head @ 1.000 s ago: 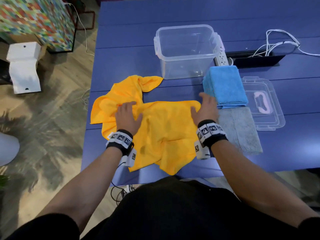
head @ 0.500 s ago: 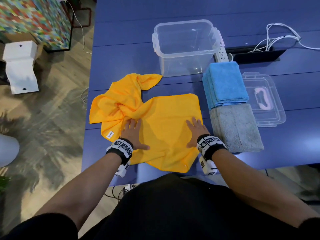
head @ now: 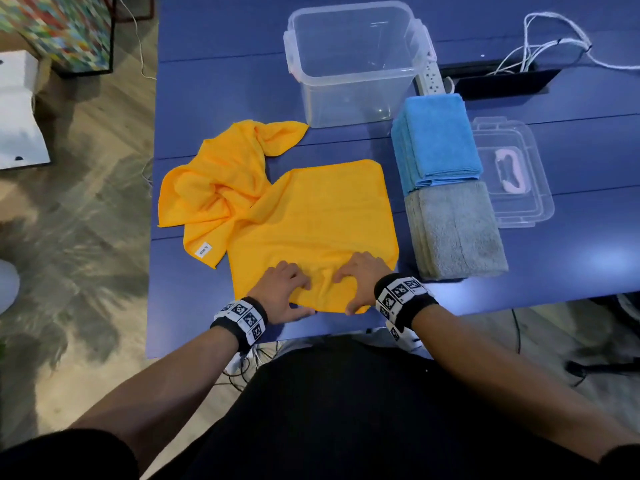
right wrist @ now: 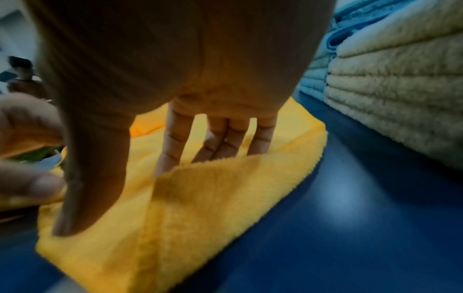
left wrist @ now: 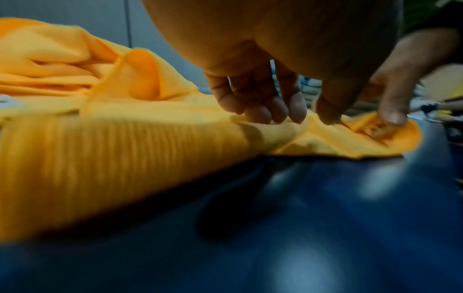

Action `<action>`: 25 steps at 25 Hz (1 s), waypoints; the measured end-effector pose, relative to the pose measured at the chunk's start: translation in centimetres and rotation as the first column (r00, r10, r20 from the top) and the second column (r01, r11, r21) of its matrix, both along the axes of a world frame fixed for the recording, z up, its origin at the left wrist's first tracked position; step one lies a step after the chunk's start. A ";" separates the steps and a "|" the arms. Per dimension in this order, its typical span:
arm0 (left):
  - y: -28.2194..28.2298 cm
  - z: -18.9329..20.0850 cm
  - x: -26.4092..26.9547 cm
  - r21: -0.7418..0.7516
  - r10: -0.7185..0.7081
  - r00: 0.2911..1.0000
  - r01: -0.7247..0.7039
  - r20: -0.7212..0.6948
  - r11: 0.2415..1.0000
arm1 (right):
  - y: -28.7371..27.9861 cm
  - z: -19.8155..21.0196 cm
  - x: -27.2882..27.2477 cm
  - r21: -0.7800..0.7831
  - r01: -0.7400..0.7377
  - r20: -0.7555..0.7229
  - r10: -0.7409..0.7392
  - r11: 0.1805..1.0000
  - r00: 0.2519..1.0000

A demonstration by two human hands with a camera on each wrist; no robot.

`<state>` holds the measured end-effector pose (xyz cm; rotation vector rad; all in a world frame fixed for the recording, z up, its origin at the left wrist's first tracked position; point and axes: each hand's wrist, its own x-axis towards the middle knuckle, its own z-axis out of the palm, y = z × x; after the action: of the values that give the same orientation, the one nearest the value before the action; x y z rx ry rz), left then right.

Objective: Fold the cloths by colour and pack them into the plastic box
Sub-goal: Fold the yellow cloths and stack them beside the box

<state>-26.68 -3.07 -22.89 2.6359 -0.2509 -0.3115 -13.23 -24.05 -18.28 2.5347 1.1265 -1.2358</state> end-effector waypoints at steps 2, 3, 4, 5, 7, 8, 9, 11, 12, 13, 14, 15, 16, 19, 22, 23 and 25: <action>-1.1 -0.7 -0.4 0.126 0.076 0.997 -0.073 -0.018 0.989 | -0.5 -0.1 -0.5 -0.011 -0.085 0.063 0.085 0.996 0.994; -1.6 -0.5 -0.2 0.169 0.120 0.992 -0.113 -0.037 0.979 | -1.0 0.1 -0.7 0.006 -0.099 0.089 0.098 0.995 0.991; -2.2 -0.2 -0.1 0.180 0.159 0.986 -0.147 -0.053 0.973 | -1.6 0.2 -0.8 0.039 -0.105 0.118 0.099 0.994 0.988; -2.8 0.0 0.0 0.178 0.187 0.981 -0.175 -0.057 0.968 | -2.1 0.4 -0.7 0.074 -0.093 0.136 0.082 0.993 0.987; -3.9 0.1 0.2 0.169 0.211 0.977 -0.204 -0.019 0.964 | -3.1 0.8 -0.3 0.119 -0.033 0.122 0.019 0.992 0.992; -4.5 0.2 0.3 0.177 0.215 0.977 -0.210 -0.007 0.962 | -3.5 1.1 0.0 0.131 -0.016 0.102 0.003 0.991 0.995; -5.1 0.2 0.5 0.190 0.222 0.975 -0.222 0.017 0.956 | -3.9 1.2 0.2 0.129 -0.023 0.088 0.012 0.991 0.996; -6.1 1.5 0.9 0.126 0.307 0.952 -0.304 -0.007 0.945 | -4.4 1.2 0.6 0.100 -0.094 0.087 0.085 0.990 0.993; -6.1 2.1 1.1 0.095 0.363 0.929 -0.356 -0.070 0.930 | -4.5 1.2 0.6 0.078 -0.127 0.101 0.119 0.989 0.988; -6.0 2.4 1.2 0.079 0.403 0.903 -0.395 -0.148 0.915 | -4.5 1.5 0.6 0.057 -0.140 0.123 0.133 0.988 0.984; -5.6 2.8 1.2 0.059 0.411 0.882 -0.409 -0.230 0.911 | -4.4 1.8 0.7 0.041 -0.129 0.139 0.122 0.991 0.983; -5.1 3.0 1.2 0.026 0.394 0.866 -0.406 -0.309 0.914 | -4.3 2.2 1.0 0.017 -0.097 0.135 0.094 0.995 0.986; -4.5 3.0 1.1 -0.003 0.374 0.846 -0.405 -0.381 0.914 | -4.3 2.4 1.5 -0.014 -0.062 0.112 0.063 0.998 0.992; -3.8 3.7 0.1 0.090 0.299 0.762 -0.304 -0.574 0.948 | -5.1 2.5 3.4 -0.108 0.001 -0.029 -0.004 0.994 1.000; -3.1 4.0 -0.3 0.148 0.290 0.668 -0.262 -0.686 0.954 | -5.3 2.5 4.7 -0.113 0.094 -0.074 -0.102 0.989 0.992; -2.6 4.3 0.1 0.134 0.320 0.645 -0.322 -0.694 0.937 | -5.1 2.7 4.9 -0.085 0.150 -0.054 -0.155 0.985 0.986; -0.7 4.9 1.3 0.136 0.441 0.641 -0.467 -0.629 0.874 | -4.2 3.1 5.3 0.035 0.354 0.003 -0.355 0.934 0.935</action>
<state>-25.34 -3.80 -17.99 2.2653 0.6295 -0.9876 -7.90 -28.27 -15.16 2.8559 0.7086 -1.2819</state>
